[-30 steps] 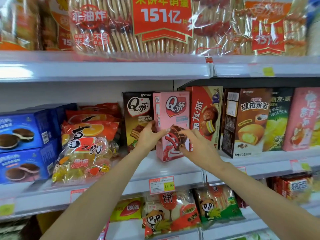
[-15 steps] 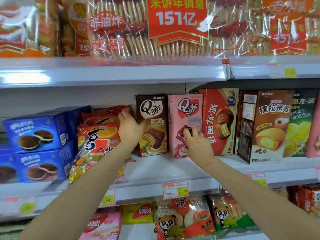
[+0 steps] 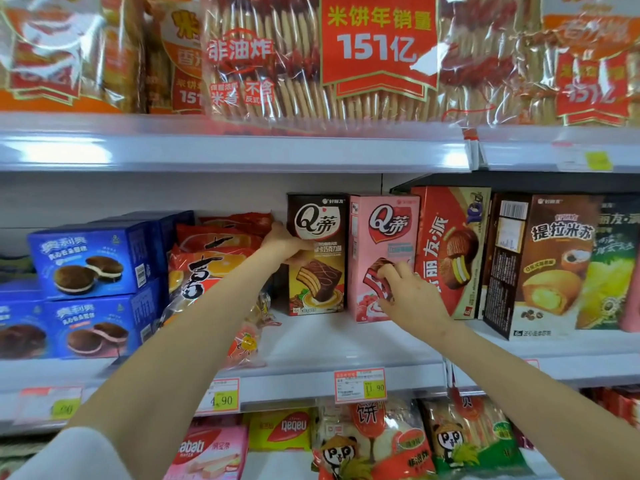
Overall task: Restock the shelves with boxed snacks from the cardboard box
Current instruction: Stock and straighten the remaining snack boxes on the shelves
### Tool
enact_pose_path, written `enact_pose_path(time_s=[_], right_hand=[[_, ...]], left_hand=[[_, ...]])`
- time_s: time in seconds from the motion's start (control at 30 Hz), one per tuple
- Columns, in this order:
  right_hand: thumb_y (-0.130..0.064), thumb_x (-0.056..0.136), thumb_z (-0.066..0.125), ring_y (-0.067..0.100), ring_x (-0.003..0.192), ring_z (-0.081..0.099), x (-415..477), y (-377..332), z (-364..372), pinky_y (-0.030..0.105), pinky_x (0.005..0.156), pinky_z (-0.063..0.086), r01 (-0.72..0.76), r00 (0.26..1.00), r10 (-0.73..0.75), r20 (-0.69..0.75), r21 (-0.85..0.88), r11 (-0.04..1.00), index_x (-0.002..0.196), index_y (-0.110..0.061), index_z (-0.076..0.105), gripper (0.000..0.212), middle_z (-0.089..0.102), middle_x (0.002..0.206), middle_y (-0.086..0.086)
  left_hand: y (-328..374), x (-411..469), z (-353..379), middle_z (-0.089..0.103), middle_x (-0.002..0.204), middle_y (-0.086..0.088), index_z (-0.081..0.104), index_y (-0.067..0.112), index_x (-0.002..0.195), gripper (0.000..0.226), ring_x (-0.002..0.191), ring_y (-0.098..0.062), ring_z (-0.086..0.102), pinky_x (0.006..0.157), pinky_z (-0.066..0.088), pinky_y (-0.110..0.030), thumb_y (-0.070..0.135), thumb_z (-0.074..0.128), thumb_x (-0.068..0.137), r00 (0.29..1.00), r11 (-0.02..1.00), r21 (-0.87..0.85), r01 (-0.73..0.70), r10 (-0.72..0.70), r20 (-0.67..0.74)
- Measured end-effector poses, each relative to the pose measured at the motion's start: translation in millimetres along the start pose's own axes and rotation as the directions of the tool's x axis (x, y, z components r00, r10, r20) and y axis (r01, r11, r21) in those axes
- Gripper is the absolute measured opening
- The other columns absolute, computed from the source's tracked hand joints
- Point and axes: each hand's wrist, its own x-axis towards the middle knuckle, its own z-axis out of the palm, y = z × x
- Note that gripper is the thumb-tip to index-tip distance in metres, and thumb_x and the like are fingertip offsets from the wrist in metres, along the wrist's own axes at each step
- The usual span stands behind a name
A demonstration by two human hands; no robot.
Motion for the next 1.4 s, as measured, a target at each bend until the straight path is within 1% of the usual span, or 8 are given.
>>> enact_pose_path(time_s=[0.13, 0.3, 0.53, 0.9, 1.07, 1.13, 1.23, 1.4], right_hand=[[-0.024, 0.082, 0.068, 0.029, 0.084, 0.061, 3, -7, -9, 0.029, 0.064, 0.041, 0.0, 1.0, -0.002, 0.03, 0.065, 0.998, 0.115, -0.015, 0.052, 0.038, 0.053, 0.106, 0.005], [-0.025, 0.083, 0.066, 0.029, 0.089, 0.061, 4, -8, -13, 0.028, 0.066, 0.04, -0.003, 0.999, 0.0, 0.043, 0.068, 0.998, 0.12, -0.017, 0.05, 0.041, 0.053, 0.11, 0.005], [-0.024, 0.084, 0.066, 0.031, 0.089, 0.061, 4, -10, -13, 0.032, 0.07, 0.046, -0.013, 1.0, 0.011, 0.022, 0.113, 0.993, 0.119, -0.016, 0.051, 0.039, 0.054, 0.111, 0.006], [-0.02, 0.087, 0.062, 0.028, 0.089, 0.059, 3, -18, -17, 0.029, 0.063, 0.042, 0.037, 0.999, -0.033, -0.03, 0.13, 0.991, 0.117, -0.016, 0.053, 0.032, 0.054, 0.109, 0.006], [-0.021, 0.088, 0.06, 0.024, 0.094, 0.056, 7, -29, -23, 0.031, 0.067, 0.042, 0.081, 0.996, -0.086, 0.021, 0.179, 0.981, 0.122, -0.02, 0.053, 0.035, 0.052, 0.109, 0.005], [-0.027, 0.087, 0.064, 0.016, 0.096, 0.057, 9, -42, -31, 0.03, 0.076, 0.047, -0.024, 0.994, -0.036, 0.107, 0.514, 0.857, 0.122, -0.022, 0.055, 0.036, 0.056, 0.108, 0.001], [-0.034, 0.086, 0.063, 0.005, 0.108, 0.054, 12, -62, -49, 0.019, 0.089, 0.044, -0.305, 0.924, -0.087, 0.374, 0.853, 0.424, 0.131, -0.025, 0.046, 0.049, 0.057, 0.118, -0.009], [-0.017, 0.077, 0.073, 0.007, 0.106, 0.057, 13, -55, -50, 0.023, 0.088, 0.047, -0.386, 0.899, -0.076, 0.432, 0.861, 0.332, 0.131, -0.027, 0.039, 0.064, 0.058, 0.118, -0.008]], left_hand=[[8, -9, -8, 0.066, 0.093, -0.009, 0.055, 0.005, 0.11, 0.048, 0.058, -0.01, 0.058, 0.042, 0.05, -0.016, 0.014, 0.081, 0.07, 0.998, 0.998, -0.057, 0.027, -0.024, 0.056], [-1, -28, -9, 0.069, 0.093, -0.005, 0.057, 0.008, 0.107, 0.056, 0.052, -0.011, 0.066, 0.059, 0.059, -0.028, 0.029, 0.085, 0.063, 0.981, 0.992, -0.045, -0.114, 0.106, -0.163], [-8, -58, -31, 0.066, 0.1, -0.008, 0.053, 0.006, 0.109, 0.067, 0.057, -0.014, 0.067, 0.072, 0.059, -0.037, 0.049, 0.08, 0.064, 0.918, 0.988, -0.117, -0.105, 0.05, -0.394], [-11, -86, -36, 0.061, 0.101, -0.008, 0.043, 0.011, 0.098, 0.078, 0.08, -0.029, 0.066, 0.077, 0.054, -0.044, 0.07, 0.071, 0.056, 0.853, 0.994, 0.08, -0.072, 0.103, -0.512], [-12, -109, -50, 0.062, 0.09, -0.002, 0.051, 0.013, 0.097, 0.071, 0.079, -0.022, 0.063, 0.073, 0.055, -0.042, 0.068, 0.072, 0.058, 0.849, 0.994, 0.015, -0.107, 0.099, -0.519], [-12, -116, -59, 0.062, 0.083, -0.002, 0.054, 0.011, 0.096, 0.063, 0.068, -0.015, 0.059, 0.06, 0.051, -0.032, 0.061, 0.073, 0.064, 0.87, 0.99, -0.066, -0.123, 0.076, -0.487], [-11, -119, -64, 0.052, 0.067, -0.001, 0.056, 0.01, 0.091, 0.045, 0.052, -0.009, 0.047, 0.048, 0.043, -0.022, 0.049, 0.073, 0.073, 0.922, 0.956, -0.251, -0.15, 0.043, -0.386], [-2, -116, -32, 0.066, 0.095, -0.006, 0.055, 0.006, 0.113, 0.057, 0.06, -0.008, 0.055, 0.041, 0.042, -0.015, 0.043, 0.074, 0.074, 0.951, 0.927, -0.297, -0.228, 0.148, -0.271]])
